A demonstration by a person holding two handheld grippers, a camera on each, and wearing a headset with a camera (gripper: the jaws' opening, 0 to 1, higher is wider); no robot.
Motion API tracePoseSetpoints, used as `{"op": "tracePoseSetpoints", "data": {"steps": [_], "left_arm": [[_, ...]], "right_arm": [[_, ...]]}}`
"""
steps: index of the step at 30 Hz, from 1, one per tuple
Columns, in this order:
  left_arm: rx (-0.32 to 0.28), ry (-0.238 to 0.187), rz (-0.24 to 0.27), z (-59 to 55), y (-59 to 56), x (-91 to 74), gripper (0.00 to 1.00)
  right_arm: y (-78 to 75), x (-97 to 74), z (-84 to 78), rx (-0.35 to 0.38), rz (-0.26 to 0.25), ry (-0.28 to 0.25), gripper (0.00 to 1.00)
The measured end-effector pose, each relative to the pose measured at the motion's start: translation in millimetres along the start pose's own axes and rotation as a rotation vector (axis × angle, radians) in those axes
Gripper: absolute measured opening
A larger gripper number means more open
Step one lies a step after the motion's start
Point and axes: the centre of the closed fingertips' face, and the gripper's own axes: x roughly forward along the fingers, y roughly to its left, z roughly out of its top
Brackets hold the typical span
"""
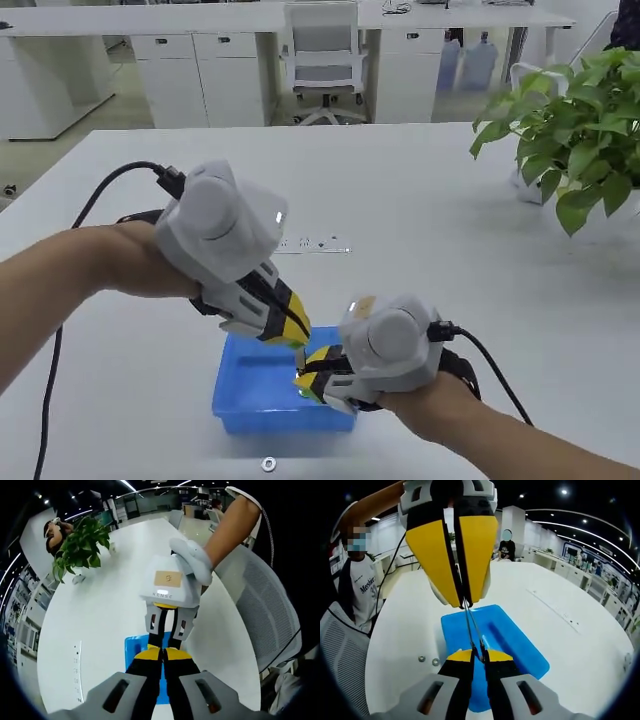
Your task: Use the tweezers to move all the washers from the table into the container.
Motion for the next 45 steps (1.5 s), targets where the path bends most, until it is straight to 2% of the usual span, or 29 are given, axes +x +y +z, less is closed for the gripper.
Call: {"op": "tracePoseSetpoints", "data": {"steps": [10, 21, 33, 45], "left_arm": [[-0.029, 0.003, -0.019, -10.3, 7.0, 14.9, 0.04], [-0.038, 0.007, -0.027, -12.5, 9.1, 21.7, 0.04], [-0.030, 0.007, -0.021, -10.5, 9.5, 19.0, 0.04], [-0.017, 0.002, -0.019, -3.4, 6.9, 11.5, 0.04]], "right_arm": [[-6.0, 9.5, -15.0, 0.011, 0.013, 0.032, 0.10], [-9.4, 12.2, -22.9, 0.021, 0.022, 0.051, 0.10], [-10.5, 9.5, -19.9, 0.022, 0.011, 0.044, 0.10], [-8.9, 2.5, -12.6, 0.012, -0.003, 0.032, 0.10]]}}
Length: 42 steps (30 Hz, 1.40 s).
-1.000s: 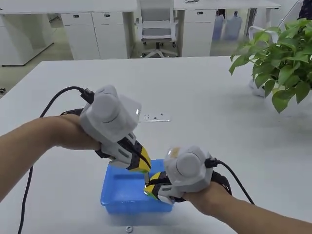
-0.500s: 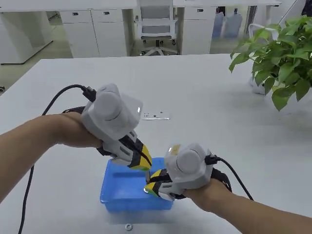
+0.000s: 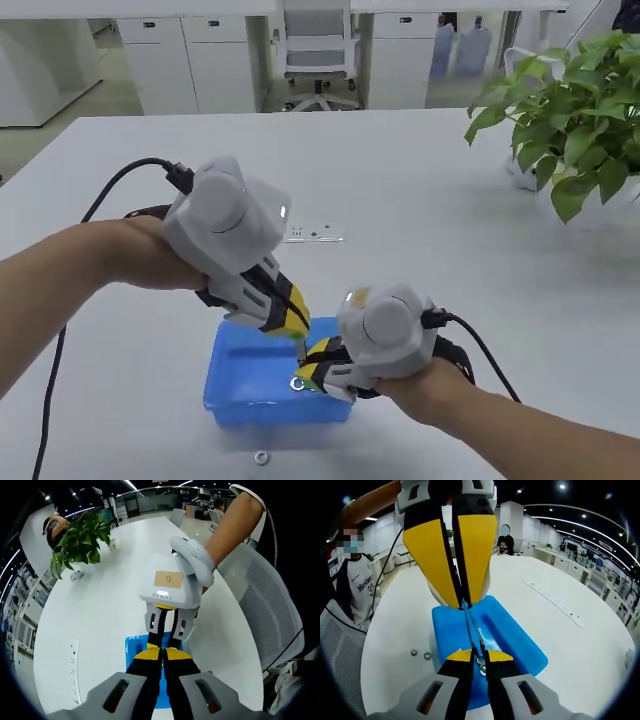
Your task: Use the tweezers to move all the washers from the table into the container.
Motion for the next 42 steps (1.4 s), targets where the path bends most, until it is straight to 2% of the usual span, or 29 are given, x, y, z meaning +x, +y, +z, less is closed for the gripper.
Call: {"op": "tracePoseSetpoints", "data": {"steps": [16, 24, 33, 42], "left_arm": [[0.016, -0.011, 0.016, 13.9, -9.5, -18.8, 0.04], [0.026, -0.002, 0.017, 18.1, -24.3, -29.7, 0.04], [0.020, 0.002, 0.020, 14.1, -40.7, -39.9, 0.04], [0.009, 0.009, 0.014, 8.9, -60.1, -41.7, 0.04]], "right_arm": [[9.0, -14.5, 18.2, -0.017, -0.019, -0.041, 0.10], [23.8, -20.0, 27.4, -0.031, -0.013, -0.058, 0.10], [42.7, -20.1, 35.1, -0.040, -0.006, -0.070, 0.10], [66.2, -17.7, 34.1, -0.058, 0.005, -0.076, 0.10]]}}
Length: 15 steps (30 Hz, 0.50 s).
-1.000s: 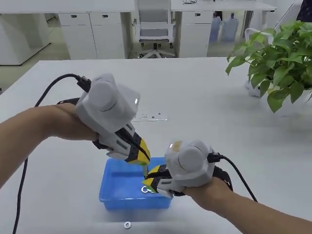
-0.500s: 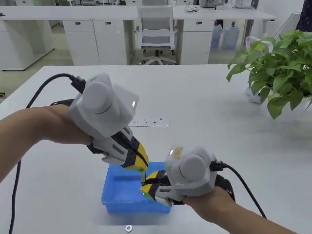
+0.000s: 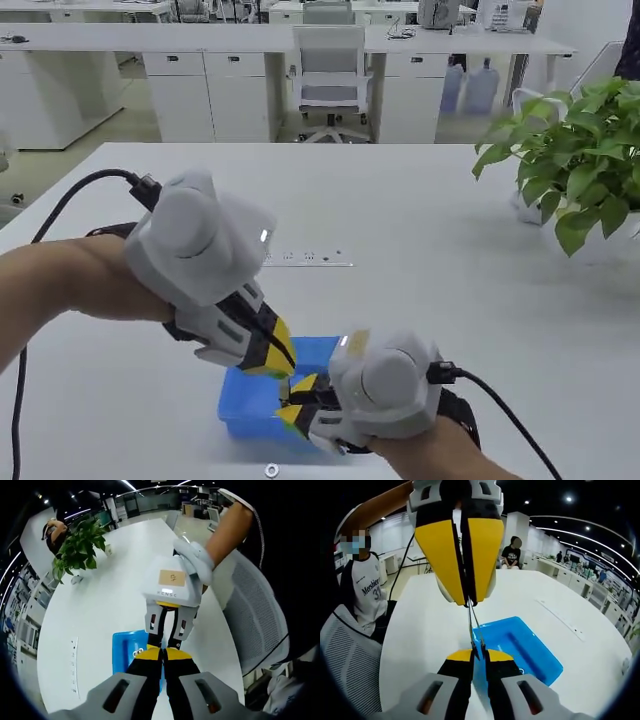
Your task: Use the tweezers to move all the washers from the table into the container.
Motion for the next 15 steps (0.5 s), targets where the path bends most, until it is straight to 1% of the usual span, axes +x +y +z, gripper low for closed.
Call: {"op": "tracePoseSetpoints", "data": {"steps": [6, 15], "left_arm": [[-0.016, 0.003, -0.004, -5.2, -10.6, 1.6, 0.04], [-0.038, 0.006, -0.010, -15.1, -21.6, 6.8, 0.04]], "right_arm": [[11.6, 2.4, -3.3, 0.003, 0.008, -0.008, 0.11], [24.4, 8.5, -9.7, 0.003, 0.025, -0.004, 0.11]]}}
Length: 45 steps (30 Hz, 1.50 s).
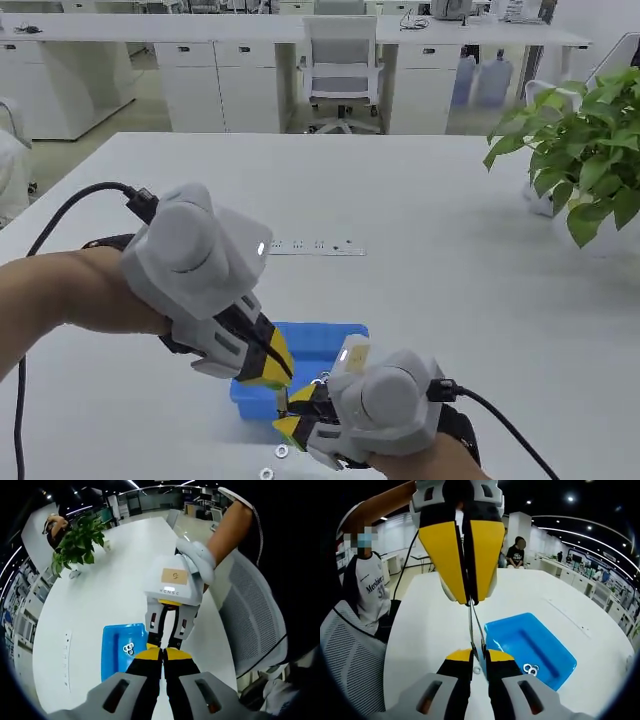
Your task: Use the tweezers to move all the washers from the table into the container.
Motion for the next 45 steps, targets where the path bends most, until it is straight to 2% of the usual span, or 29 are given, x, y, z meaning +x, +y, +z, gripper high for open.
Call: {"op": "tracePoseSetpoints", "data": {"steps": [10, 30, 36, 37, 45], "left_arm": [[-0.017, 0.005, -0.013, -12.2, -9.5, 8.2, 0.04], [-0.069, 0.014, -0.042, -36.6, -26.3, 25.4, 0.05], [-0.085, 0.019, -0.047, -42.9, -27.2, 28.5, 0.05], [-0.097, 0.006, -0.049, -41.2, -27.1, 29.1, 0.05], [-0.111, 0.005, -0.054, -42.8, -24.3, 27.3, 0.05]], "right_arm": [[14.9, 8.9, -11.0, -0.007, 0.024, 0.021, 0.12], [34.7, 26.7, -33.4, 0.013, 0.070, 0.062, 0.12], [37.8, 32.0, -37.6, 0.023, 0.085, 0.072, 0.12], [37.4, 32.2, -36.7, 0.030, 0.084, 0.065, 0.12], [37.7, 31.9, -36.6, 0.039, 0.094, 0.066, 0.12]]}}
